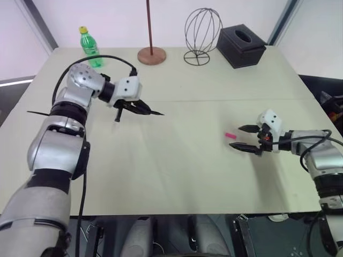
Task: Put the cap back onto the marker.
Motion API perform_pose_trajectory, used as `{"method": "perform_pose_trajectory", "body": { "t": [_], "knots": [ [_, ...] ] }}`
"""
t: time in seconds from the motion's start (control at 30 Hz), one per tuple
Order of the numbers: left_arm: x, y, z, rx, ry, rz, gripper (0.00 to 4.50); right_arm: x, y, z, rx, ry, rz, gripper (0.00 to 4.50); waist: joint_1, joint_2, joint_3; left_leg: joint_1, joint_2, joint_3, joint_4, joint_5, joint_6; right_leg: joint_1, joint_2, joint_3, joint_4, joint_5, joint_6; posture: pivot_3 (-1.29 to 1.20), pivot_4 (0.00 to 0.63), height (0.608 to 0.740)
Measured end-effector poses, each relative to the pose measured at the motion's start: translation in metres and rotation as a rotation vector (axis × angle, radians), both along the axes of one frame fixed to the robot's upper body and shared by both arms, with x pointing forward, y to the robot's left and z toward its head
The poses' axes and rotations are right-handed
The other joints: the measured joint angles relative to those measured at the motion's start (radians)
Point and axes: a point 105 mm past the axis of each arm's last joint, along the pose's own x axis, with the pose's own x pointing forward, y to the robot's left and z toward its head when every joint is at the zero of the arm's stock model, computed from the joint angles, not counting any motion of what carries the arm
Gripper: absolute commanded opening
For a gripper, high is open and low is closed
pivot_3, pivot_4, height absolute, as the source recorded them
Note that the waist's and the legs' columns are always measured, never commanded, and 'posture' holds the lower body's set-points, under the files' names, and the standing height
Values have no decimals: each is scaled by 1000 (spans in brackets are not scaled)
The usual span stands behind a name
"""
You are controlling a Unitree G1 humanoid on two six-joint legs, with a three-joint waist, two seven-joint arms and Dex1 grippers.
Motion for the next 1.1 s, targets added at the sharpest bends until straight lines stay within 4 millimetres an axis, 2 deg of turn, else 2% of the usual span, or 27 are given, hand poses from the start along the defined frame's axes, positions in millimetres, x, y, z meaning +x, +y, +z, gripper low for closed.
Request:
{"method": "perform_pose_trajectory", "body": {
  "t": [0.27, 0.5, 0.7, 0.8, 0.87, 0.97, 1.03, 1.1],
  "knots": [
    [0, 13, 7, -16, -16, 27, 71, -1, 3, -16, -39, 4, 58, 4500, 0, 0, 0, 0, 0, 0, 0, 0, 0, 0, 0, 0, 0, 0, 0, 0, 150, 740],
    [-4, 23, 9, 16, -21, 21, 71, 2, 2, -17, -73, -24, 83, 4500, -1, 0, 0, 0, 0, 0, 0, 0, 0, 0, 0, 0, 1, 0, 0, 0, 150, 740],
    [-3, 22, 9, 14, -23, 21, 71, 4, 2, -17, -60, -9, 84, 4500, -1, 0, 0, 0, 0, 0, 0, 0, 0, 0, 0, 0, 1, 0, 0, 0, 150, 740],
    [-3, 20, 8, 12, -24, 19, 22, 6, 1, -16, -51, 2, 74, 3645, -1, 0, 0, 0, 0, 0, 1, 0, 0, 0, 0, 0, 1, 0, 0, 0, 150, 740],
    [-3, 19, 8, 10, -24, 16, 22, 8, 0, -15, -46, 5, 60, 2746, -1, 0, 0, 0, 0, 0, 1, 0, 0, 0, 0, 0, 1, 0, 0, 0, 150, 740],
    [-3, 19, 8, 7, -24, 17, 22, 9, -1, -15, -37, 12, 50, 1051, -1, 0, 0, 0, 0, 0, 0, 0, 0, 0, 0, 0, 1, 0, 0, 0, 150, 740],
    [-3, 19, 8, 3, -25, 17, 22, 9, -1, -16, -35, 19, 50, 201, -1, 0, 0, 0, 0, 0, 0, 0, 0, 0, 0, 0, 1, 0, 0, 0, 150, 740],
    [-3, 19, 9, -2, -28, 18, 22, 8, 0, -16, -34, 22, 53, 89, -1, 0, 0, 0, 0, 0, 1, 0, 0, 0, 0, 0, 1, 0, 0, 0, 150, 740]
  ]
}}
